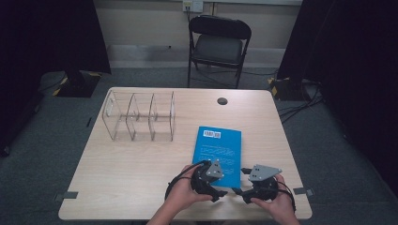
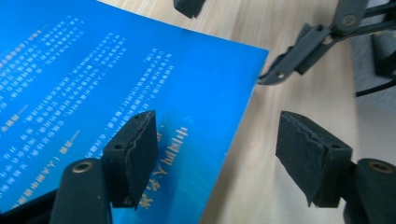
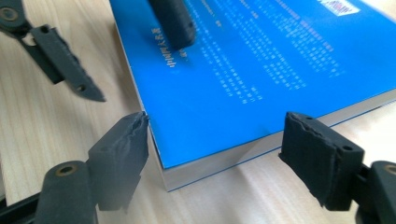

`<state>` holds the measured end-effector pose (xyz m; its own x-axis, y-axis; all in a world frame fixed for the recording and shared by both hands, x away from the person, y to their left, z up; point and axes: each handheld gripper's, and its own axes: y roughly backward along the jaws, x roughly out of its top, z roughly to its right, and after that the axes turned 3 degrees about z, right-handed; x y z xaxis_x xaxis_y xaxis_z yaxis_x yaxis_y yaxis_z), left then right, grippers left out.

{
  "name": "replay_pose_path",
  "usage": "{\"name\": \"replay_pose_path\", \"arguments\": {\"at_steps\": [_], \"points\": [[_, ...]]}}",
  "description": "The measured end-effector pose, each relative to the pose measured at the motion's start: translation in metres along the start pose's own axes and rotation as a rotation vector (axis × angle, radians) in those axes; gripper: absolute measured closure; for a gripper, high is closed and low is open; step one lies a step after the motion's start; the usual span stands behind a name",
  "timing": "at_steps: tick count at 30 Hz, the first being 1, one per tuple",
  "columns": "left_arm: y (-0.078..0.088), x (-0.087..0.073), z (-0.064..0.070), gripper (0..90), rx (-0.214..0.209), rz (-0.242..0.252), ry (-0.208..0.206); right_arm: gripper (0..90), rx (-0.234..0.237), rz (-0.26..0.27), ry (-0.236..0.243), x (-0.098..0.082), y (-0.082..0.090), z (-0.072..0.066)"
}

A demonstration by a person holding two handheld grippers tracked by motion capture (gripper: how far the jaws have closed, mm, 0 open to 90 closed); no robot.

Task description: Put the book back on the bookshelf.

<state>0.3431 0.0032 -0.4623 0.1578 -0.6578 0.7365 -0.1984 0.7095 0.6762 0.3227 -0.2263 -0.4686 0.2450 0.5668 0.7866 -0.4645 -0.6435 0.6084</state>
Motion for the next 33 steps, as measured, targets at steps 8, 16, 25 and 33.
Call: {"name": "replay_pose_path", "arguments": {"at_steps": [8, 16, 25, 33], "points": [[-0.015, 0.0, 0.01, 24.5, 0.142, -0.039, -0.234, 20.7, -0.001, 0.007, -0.045, -0.007, 0.004, 0.004], [-0.013, 0.0, 0.006, 30.6, 0.135, -0.028, -0.204, 20.0, -0.001, 0.01, -0.066, -0.013, 0.005, 0.006], [0.002, 0.002, -0.004, 61.5, 0.01, 0.012, -0.107, 19.1, 0.015, 0.013, -0.056, -0.013, 0.005, 0.006], [0.009, 0.007, -0.008, 73.8, -0.031, 0.046, -0.003, 18.8, 0.011, 0.005, -0.048, -0.011, 0.003, 0.007]]}}
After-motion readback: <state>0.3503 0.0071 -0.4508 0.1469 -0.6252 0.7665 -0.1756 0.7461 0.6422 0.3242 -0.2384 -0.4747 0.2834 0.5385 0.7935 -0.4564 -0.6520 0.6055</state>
